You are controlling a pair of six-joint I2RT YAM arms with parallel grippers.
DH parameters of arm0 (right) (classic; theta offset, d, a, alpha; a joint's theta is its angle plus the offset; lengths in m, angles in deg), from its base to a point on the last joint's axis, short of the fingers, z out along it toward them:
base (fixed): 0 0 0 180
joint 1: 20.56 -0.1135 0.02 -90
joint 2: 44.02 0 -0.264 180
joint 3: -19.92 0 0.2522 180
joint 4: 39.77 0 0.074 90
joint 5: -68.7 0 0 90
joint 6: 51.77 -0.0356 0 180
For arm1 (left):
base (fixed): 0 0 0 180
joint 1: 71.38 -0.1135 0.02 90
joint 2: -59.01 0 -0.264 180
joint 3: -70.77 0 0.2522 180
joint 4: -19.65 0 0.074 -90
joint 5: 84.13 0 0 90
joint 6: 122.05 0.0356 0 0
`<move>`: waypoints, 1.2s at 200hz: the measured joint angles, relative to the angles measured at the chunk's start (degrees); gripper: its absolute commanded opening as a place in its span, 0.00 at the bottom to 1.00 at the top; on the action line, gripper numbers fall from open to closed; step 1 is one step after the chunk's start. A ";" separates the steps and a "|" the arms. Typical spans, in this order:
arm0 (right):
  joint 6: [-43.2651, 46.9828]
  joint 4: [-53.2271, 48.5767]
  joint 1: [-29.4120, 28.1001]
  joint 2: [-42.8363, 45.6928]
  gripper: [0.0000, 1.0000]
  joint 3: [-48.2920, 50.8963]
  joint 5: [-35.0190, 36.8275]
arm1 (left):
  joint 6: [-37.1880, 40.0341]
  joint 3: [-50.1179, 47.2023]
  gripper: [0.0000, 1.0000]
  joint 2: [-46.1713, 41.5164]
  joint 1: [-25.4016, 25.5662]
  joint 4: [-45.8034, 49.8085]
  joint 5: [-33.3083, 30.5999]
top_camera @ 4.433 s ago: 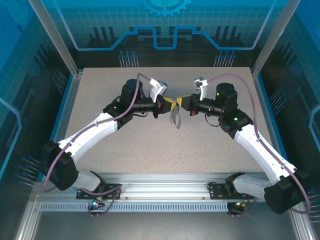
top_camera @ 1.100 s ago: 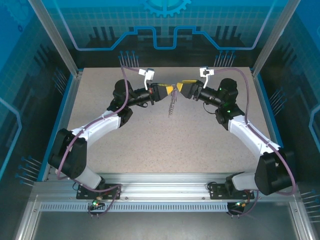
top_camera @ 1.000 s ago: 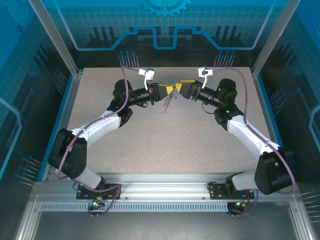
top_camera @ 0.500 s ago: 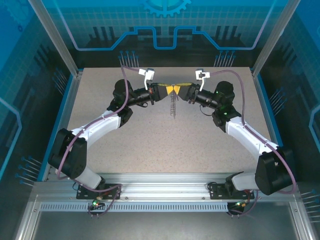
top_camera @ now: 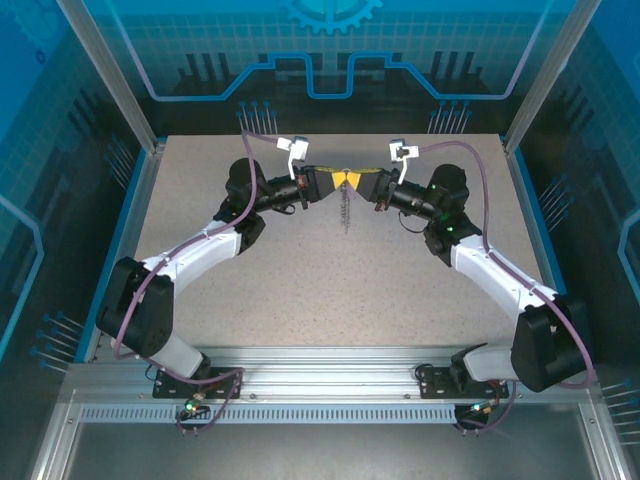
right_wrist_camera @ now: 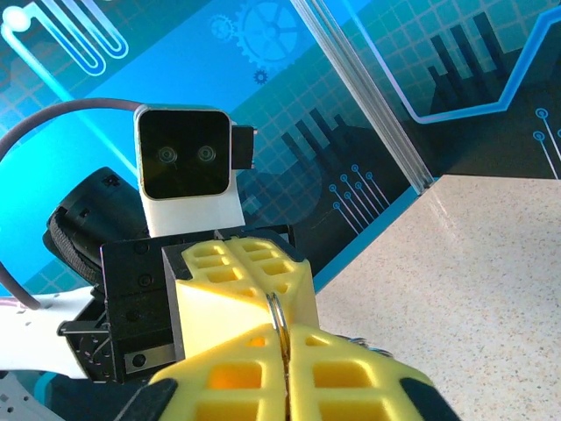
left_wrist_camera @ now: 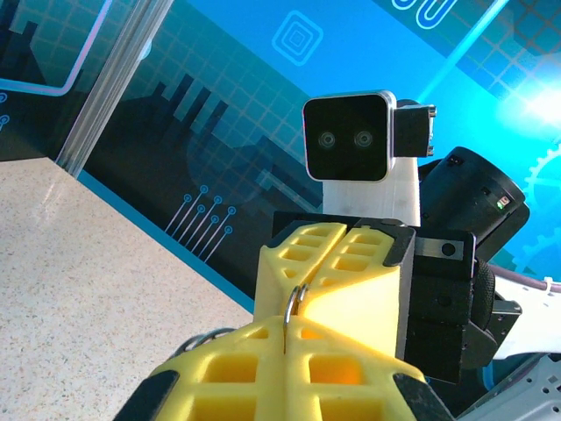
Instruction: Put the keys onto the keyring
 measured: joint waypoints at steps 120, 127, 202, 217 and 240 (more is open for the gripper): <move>2.19 -4.48 1.60 -0.98 0.00 -2.64 -1.73 | 4.22 2.67 0.55 -4.15 -1.86 9.25 -0.48; 2.67 -5.27 2.05 -1.49 0.00 -3.48 -2.14 | 4.87 3.50 0.57 -4.50 -2.47 10.32 -0.42; 9.11 -14.99 5.90 -9.90 0.00 -13.70 -11.32 | 14.51 19.02 0.64 -2.56 -6.99 29.27 4.55; 10.36 -17.16 6.36 -11.72 0.00 -15.98 -13.60 | 16.90 22.51 0.64 -0.63 -7.45 33.46 6.21; 12.46 -20.76 6.60 -13.99 0.00 -19.17 -16.65 | 20.24 27.17 0.60 3.04 -8.24 39.89 8.48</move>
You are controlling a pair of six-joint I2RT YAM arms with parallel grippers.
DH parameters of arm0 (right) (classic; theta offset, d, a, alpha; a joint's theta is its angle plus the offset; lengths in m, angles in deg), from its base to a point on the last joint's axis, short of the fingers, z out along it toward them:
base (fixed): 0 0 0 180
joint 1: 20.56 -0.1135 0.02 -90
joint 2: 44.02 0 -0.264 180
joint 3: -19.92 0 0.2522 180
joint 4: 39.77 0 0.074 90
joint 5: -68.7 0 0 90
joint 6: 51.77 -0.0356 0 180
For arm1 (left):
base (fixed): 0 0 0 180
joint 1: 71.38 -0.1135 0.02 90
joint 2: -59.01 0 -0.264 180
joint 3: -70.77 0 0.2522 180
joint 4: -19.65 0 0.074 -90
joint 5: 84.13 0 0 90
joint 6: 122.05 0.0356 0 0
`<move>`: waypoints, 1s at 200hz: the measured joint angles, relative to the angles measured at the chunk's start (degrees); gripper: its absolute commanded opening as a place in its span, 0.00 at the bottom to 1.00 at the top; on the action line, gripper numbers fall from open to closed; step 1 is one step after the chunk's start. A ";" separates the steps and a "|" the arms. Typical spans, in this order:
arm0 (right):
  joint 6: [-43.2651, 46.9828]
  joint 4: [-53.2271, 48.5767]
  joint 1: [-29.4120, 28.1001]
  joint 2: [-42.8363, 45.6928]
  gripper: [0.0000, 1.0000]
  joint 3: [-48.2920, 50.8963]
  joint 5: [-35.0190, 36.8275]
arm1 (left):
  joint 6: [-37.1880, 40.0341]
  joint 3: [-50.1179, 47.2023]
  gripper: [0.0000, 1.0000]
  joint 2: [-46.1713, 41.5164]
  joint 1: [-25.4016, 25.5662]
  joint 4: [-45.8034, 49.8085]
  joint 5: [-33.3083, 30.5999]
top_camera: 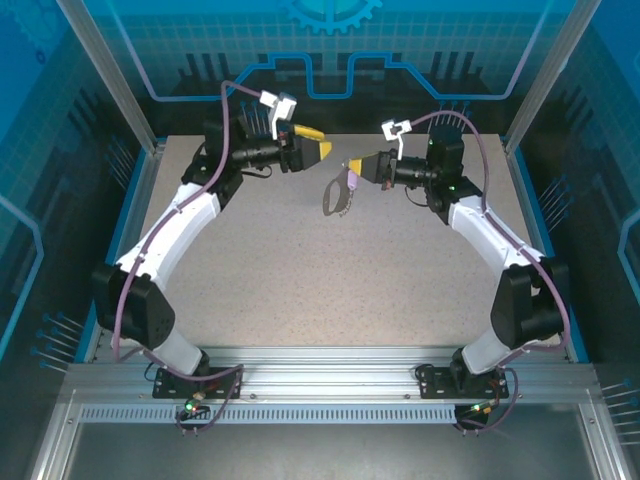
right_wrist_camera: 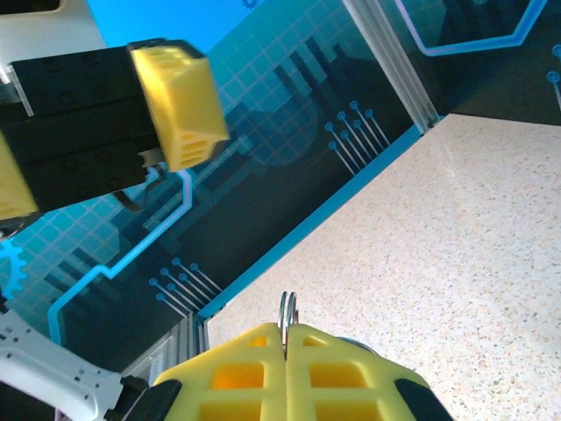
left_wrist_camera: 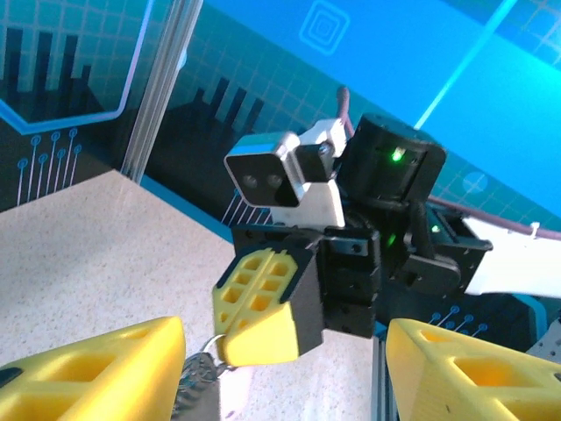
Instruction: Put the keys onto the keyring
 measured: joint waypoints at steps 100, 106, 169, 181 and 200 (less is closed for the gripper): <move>2.25 -3.54 0.00 -4.24 0.00 -4.35 -7.74 | 5.75 8.48 0.47 9.84 -0.66 14.93 8.92; 2.25 -3.54 0.00 -4.48 0.00 -4.52 -7.78 | 5.77 8.74 0.48 10.01 -0.66 14.95 9.20; 2.25 -3.52 -0.11 -5.35 0.00 -4.90 -7.91 | 5.73 9.25 0.53 11.39 -0.66 15.32 10.21; 2.23 -3.52 -0.15 -5.35 0.00 -5.09 -7.93 | 5.75 9.25 0.53 11.63 -0.66 15.32 10.21; 2.23 -3.50 -0.20 -5.35 0.00 -5.46 -7.93 | 5.75 9.22 0.53 11.85 -0.66 15.37 10.21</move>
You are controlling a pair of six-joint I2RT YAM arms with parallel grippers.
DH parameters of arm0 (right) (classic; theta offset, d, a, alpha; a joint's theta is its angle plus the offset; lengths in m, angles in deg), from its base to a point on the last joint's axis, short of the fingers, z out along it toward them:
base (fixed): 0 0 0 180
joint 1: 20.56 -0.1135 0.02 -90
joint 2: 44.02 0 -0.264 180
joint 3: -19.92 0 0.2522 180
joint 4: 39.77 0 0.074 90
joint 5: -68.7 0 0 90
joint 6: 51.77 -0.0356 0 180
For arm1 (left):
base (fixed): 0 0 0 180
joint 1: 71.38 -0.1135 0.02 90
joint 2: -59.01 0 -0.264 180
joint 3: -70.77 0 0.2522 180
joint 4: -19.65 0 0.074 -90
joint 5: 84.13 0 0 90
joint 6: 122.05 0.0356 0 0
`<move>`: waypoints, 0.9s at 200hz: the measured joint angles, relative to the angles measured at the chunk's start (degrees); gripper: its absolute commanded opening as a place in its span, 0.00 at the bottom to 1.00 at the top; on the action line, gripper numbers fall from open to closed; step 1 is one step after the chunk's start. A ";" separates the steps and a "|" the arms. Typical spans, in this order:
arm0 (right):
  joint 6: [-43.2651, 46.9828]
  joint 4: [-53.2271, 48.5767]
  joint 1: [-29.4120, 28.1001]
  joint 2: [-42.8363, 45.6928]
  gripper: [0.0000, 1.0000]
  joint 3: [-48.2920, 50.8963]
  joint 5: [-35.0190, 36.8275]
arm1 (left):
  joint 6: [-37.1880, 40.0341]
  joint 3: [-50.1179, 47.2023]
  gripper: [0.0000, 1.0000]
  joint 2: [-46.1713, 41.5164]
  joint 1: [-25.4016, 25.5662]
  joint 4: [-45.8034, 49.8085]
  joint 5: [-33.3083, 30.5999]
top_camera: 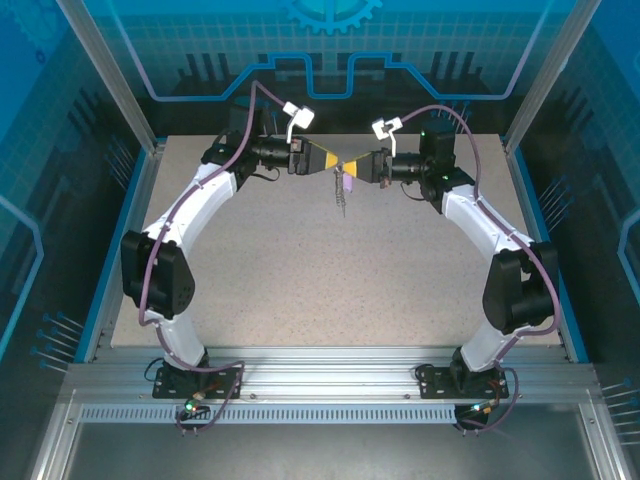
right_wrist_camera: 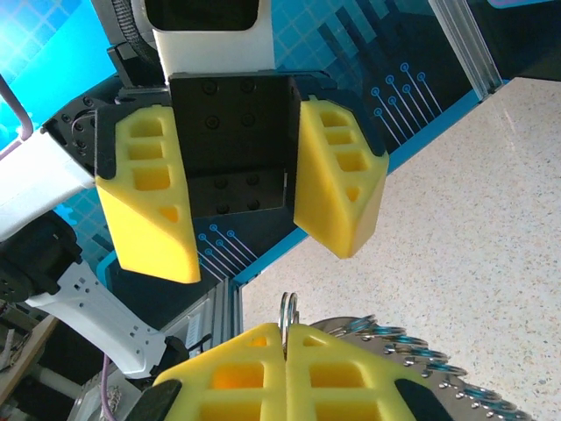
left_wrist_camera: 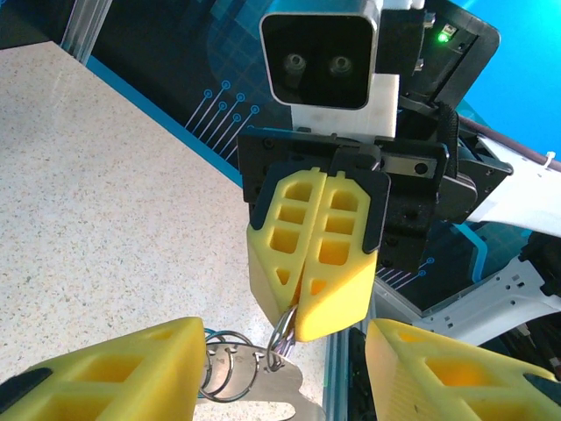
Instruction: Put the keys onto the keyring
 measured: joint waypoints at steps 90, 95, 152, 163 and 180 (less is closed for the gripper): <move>-0.02 0.02 -0.02 0.00 0.00 -0.04 0.00 | 0.02 0.02 0.46 0.02 1.53 0.00 0.00; -0.02 0.04 -0.02 0.00 0.00 -0.04 0.00 | 0.02 0.02 0.46 0.04 1.62 0.00 0.00; -0.02 0.02 -0.02 0.00 0.00 -0.04 0.04 | 0.13 0.24 0.30 0.66 1.95 0.33 0.04; -0.02 0.04 -0.02 0.00 0.00 -0.04 0.04 | 0.17 0.24 0.29 0.66 1.97 0.35 0.22; -0.02 0.04 -0.02 0.00 0.00 -0.04 -0.02 | 0.31 0.24 0.24 0.66 2.08 0.42 0.24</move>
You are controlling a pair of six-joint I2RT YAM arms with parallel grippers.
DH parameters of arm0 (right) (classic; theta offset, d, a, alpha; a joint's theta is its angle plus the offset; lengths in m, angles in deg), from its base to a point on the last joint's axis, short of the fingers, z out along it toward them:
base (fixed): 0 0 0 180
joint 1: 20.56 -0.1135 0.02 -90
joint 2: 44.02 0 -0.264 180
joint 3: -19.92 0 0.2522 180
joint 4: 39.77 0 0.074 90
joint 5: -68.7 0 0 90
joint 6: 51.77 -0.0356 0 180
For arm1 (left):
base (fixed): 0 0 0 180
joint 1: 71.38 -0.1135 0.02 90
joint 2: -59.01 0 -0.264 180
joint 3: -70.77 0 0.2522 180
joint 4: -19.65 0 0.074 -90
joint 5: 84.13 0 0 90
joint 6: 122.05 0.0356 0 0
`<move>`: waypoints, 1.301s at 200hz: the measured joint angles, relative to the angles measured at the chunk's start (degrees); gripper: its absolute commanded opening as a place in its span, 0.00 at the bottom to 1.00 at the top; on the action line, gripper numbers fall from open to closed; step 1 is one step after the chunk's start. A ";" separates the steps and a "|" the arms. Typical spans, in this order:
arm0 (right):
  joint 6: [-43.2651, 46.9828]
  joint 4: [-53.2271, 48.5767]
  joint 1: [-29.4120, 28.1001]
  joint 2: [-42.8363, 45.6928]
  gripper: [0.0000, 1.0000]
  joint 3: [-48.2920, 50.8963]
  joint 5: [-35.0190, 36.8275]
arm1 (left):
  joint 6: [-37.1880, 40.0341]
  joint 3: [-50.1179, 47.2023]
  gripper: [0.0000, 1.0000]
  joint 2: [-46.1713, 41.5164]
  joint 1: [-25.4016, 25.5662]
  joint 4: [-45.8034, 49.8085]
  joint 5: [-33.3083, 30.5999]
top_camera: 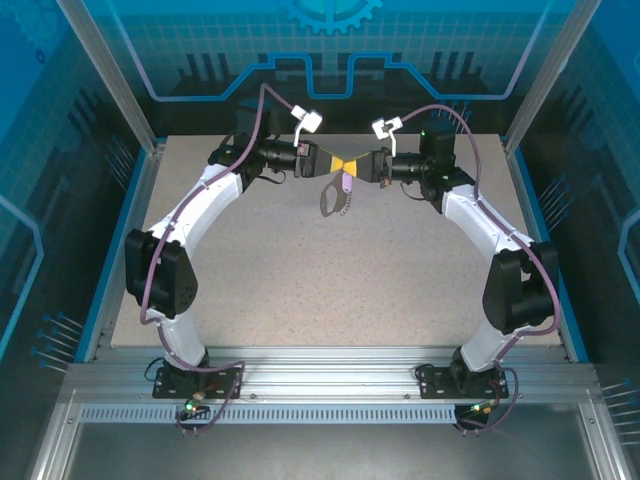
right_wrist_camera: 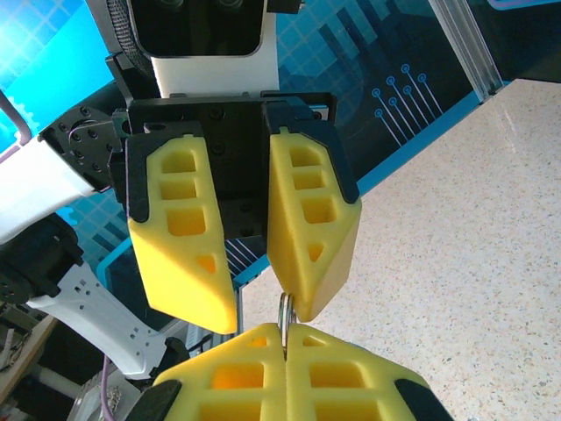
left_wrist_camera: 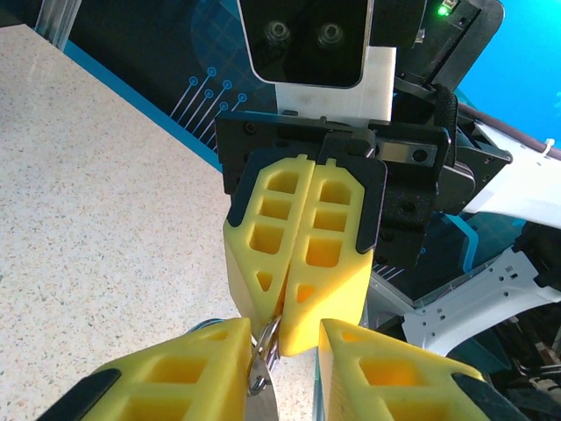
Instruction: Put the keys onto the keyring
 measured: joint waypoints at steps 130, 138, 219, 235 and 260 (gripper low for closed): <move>-2.43 5.14 0.55 1.07 0.14 5.53 -0.26 | -5.11 -7.41 0.00 -1.38 0.70 -10.84 -1.11; -2.97 6.27 0.70 1.68 0.14 7.23 0.00 | -6.80 -8.76 0.00 -1.53 0.92 -13.14 -1.36; -6.32 14.88 0.90 6.38 0.23 14.56 1.79 | -17.46 -14.91 0.00 -4.57 1.79 -29.05 -2.91; -6.49 15.15 0.85 6.49 0.25 15.17 1.97 | -18.14 -15.26 0.00 -5.53 1.79 -30.75 -3.54; -6.51 15.13 0.76 6.58 0.25 16.09 2.23 | -18.97 -16.09 0.00 -6.80 1.81 -33.00 -4.20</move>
